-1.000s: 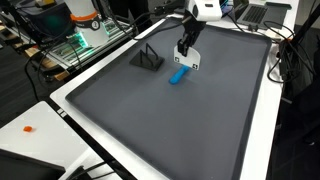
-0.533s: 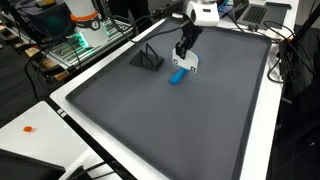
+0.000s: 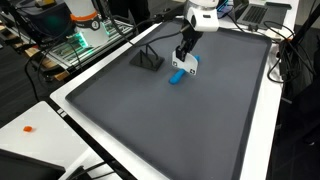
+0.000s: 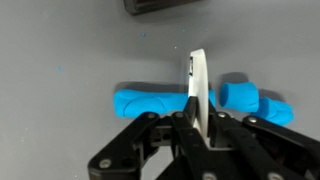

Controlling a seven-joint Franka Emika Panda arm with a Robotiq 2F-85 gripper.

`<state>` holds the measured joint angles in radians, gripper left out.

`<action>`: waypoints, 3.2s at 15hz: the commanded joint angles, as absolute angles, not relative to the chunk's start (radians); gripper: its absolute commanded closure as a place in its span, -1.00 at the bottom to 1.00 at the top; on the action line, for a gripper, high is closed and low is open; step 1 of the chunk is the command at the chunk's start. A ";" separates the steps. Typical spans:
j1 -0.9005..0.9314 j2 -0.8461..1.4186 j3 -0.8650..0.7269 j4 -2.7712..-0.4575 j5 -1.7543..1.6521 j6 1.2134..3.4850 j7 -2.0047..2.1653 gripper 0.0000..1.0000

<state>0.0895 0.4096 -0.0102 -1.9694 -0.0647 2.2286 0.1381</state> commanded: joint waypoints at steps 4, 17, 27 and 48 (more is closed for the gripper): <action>0.086 0.454 -0.015 -1.954 -0.082 2.222 0.147 0.96; 0.076 0.453 0.004 -1.953 -0.036 2.168 0.125 0.96; 0.084 0.418 0.011 -1.973 -0.040 2.175 0.131 0.96; 0.087 0.391 -0.034 -1.939 -0.133 2.181 0.184 0.96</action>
<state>0.0884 0.3922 -0.0261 -1.9360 -0.1038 2.1852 0.1610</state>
